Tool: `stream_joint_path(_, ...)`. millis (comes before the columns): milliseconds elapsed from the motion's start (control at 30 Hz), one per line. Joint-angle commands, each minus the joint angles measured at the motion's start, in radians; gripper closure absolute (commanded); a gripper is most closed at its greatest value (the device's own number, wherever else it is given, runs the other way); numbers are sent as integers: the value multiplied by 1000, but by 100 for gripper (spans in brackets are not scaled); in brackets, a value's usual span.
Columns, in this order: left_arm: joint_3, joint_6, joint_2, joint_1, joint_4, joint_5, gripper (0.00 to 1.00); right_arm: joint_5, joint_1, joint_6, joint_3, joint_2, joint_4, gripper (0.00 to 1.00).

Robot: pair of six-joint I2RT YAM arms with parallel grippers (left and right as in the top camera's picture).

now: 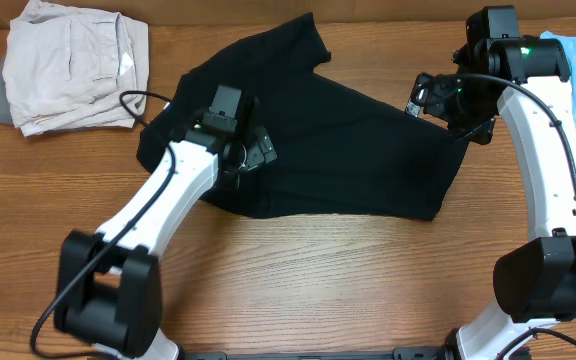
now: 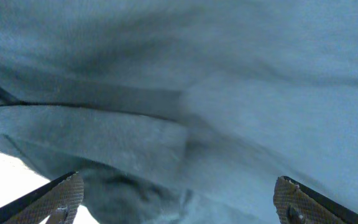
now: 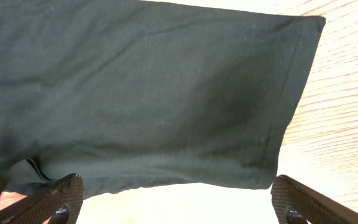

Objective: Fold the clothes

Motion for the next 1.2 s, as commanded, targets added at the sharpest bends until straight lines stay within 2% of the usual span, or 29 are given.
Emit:
stream_joint_path(0, 22, -39, 55, -9, 7, -53, 0, -5, 5, 1, 1, 1, 2, 0)
stream_joint_path(233, 22, -38, 114, -6, 4, -84, 6, -5, 5, 1, 1, 1, 2, 0)
stream_joint_path(367, 22, -39, 116, -6, 2, -82, 23, -5, 5, 1, 1, 1, 2, 0)
stream_joint_path(433, 22, -39, 116, -6, -1, -82, 26, -5, 5, 1, 1, 1, 2, 0)
stream_joint_path(533, 22, -38, 117, -6, -3, -82, 26, -5, 5, 1, 1, 1, 2, 0)
stream_joint_path(633, 22, -34, 117, -6, -1, -82, 14, -5, 5, 1, 1, 1, 2, 0)
stream_joint_path(800, 22, 8, 128, -8, 26, -82, 11, -5, 5, 1, 1, 1, 2, 0)
stream_joint_path(1167, 22, 7, 166, -6, 25, -56, 13, -5, 5, 1, 1, 1, 2, 0)
